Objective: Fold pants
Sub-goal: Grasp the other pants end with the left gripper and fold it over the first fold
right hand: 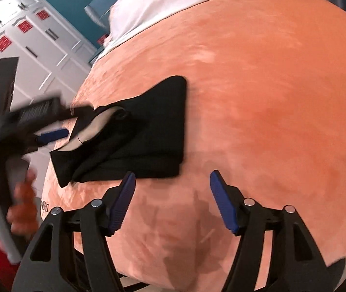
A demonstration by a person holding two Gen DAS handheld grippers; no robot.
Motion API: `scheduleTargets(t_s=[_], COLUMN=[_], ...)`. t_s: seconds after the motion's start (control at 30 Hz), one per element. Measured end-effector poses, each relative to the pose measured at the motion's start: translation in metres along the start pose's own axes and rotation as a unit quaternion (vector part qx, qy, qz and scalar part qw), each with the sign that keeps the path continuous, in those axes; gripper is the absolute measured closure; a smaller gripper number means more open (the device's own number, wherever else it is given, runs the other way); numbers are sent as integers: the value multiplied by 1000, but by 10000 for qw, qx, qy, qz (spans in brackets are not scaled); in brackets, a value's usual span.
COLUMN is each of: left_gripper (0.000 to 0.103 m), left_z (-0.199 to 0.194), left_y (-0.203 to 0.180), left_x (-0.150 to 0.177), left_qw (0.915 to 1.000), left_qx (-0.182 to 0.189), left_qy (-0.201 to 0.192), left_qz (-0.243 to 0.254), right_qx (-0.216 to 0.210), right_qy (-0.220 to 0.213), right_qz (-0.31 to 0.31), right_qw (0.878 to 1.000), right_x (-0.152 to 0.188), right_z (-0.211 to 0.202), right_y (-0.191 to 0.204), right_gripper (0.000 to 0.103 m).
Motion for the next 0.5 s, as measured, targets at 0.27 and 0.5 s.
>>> scheduleTargets(t_s=[0.27,0.5], left_gripper=[16,18], left_z=[-64,-8], left_y=[165,256], left_x=[36,62], left_qw=[9903,9898], left_qx=[-615,-479], left_qy=[-740,-291], left_qz=[-1000,-1310], right_qx=[260,977], right_qy=[263,450], right_qz=[-1828,-2558], right_qw=[9824,9607], right_x=[-34,-59], right_z=[60,117], right_y=[105,137], right_gripper=[40,40])
Point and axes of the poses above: each gripper's, at about its wrist camera, not at the fingertips, and z roughly the way its jaws point, y to its left, x to its underside, the point moved 1 cm from there along z, roughly the way its jaws point, and after that the axes turned 5 degrees about x, right-handed, at the moved point
